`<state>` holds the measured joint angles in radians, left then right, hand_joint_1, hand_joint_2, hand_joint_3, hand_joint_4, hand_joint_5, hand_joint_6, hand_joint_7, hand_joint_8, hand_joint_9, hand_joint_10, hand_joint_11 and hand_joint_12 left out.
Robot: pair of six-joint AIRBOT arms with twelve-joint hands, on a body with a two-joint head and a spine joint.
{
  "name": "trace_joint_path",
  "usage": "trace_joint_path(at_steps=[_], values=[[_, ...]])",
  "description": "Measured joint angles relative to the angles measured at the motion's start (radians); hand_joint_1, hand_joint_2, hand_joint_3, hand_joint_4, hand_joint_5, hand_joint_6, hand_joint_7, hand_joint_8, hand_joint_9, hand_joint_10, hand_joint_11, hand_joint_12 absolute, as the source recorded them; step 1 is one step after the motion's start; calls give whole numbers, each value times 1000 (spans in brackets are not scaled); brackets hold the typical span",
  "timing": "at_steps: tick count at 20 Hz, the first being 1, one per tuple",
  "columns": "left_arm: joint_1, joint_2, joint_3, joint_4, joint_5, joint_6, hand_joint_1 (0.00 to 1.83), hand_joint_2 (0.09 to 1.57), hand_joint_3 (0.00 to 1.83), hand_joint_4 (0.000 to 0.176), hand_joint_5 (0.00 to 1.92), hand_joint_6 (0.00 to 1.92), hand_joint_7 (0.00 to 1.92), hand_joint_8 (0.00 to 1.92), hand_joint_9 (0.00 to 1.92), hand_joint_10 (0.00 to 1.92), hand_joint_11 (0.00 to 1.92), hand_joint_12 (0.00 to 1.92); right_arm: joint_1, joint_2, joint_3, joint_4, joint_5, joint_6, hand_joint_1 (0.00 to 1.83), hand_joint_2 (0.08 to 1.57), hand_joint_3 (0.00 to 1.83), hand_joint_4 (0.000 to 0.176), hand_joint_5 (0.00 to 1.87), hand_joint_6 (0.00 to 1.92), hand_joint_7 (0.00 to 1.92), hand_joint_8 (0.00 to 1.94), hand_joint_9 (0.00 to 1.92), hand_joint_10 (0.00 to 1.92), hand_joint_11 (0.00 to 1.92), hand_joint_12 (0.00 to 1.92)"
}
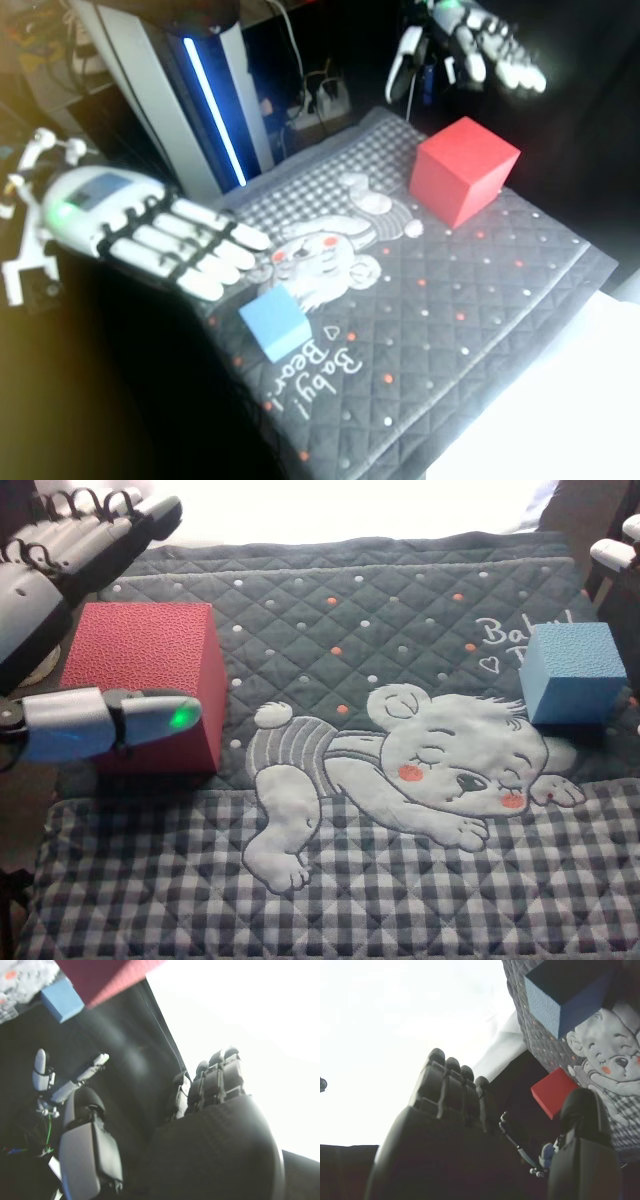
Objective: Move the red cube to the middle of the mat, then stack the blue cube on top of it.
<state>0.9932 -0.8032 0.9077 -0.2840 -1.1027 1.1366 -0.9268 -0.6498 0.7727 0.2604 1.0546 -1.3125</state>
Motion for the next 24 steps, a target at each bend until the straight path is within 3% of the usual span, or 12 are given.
trace_joint_path(at_steps=[6,8,9,11,12,13,14,16,17,21,23,24], values=[[-85,-82,97,-30,214,-1,932,921,0,174,0,0,0,0,0,0,0,0,-11,-7,14,-6,-1,40,644,1093,10,53,0,0,0,0,0,0,0,0],[-90,-90,104,-32,267,0,1075,979,2,153,129,12,105,10,61,122,0,559,-11,-8,16,-2,-4,52,688,1101,11,55,0,0,0,0,0,0,0,0],[-90,-91,104,-26,273,-1,1141,976,1,147,245,56,214,55,11,623,0,1145,-11,-8,17,0,-4,53,693,1109,14,51,0,0,0,0,0,0,0,0],[-90,-90,101,-14,263,-7,1351,1039,15,79,97,1166,22,1219,0,1491,0,1869,-18,-8,18,-1,-2,56,731,1119,15,41,0,0,0,0,0,0,0,0],[-90,-90,101,-9,256,-25,1426,1040,15,79,69,1513,4,1482,0,1692,55,1911,-19,-8,18,-7,-1,58,723,1120,14,39,0,0,0,0,0,0,0,0],[-90,-90,101,13,238,-62,1485,1056,24,129,25,1748,0,1653,0,1875,230,1919,-19,-10,18,-6,-3,59,715,1125,14,22,0,0,0,0,0,0,0,0],[-90,-89,98,21,224,-74,1450,1064,28,153,4,1703,0,1654,0,1886,173,1921,-19,-10,19,-6,-3,59,692,1131,15,32,0,0,0,0,0,0,0,0],[-94,-75,81,79,151,-90,1379,1081,32,121,6,1562,0,1618,0,1850,90,1921,-19,-14,20,-1,-3,60,695,1149,20,10,0,0,0,0,0,0,0,0],[-110,-75,81,101,137,-100,1310,1102,37,140,0,1561,0,1539,0,1789,51,1921,-19,-16,22,-1,-3,60,708,1159,21,10,0,0,0,0,0,0,0,0],[-214,-126,113,174,137,-125,1207,1134,31,130,55,1373,0,1325,0,1533,0,1921,-19,-19,25,-10,-3,60,654,1149,9,6,0,0,0,0,0,0,0,0],[-273,-204,158,222,216,-171,1124,1106,10,88,163,1314,128,1291,56,1592,13,1921,-19,-22,26,-11,-3,60,669,1155,10,7,0,0,0,0,0,0,0,0],[-285,-235,179,243,252,-192,1129,1067,0,106,130,1384,124,1364,82,1680,76,1921,-19,-26,26,-10,-2,60,665,1168,14,0,0,0,0,0,0,0,0,0]])
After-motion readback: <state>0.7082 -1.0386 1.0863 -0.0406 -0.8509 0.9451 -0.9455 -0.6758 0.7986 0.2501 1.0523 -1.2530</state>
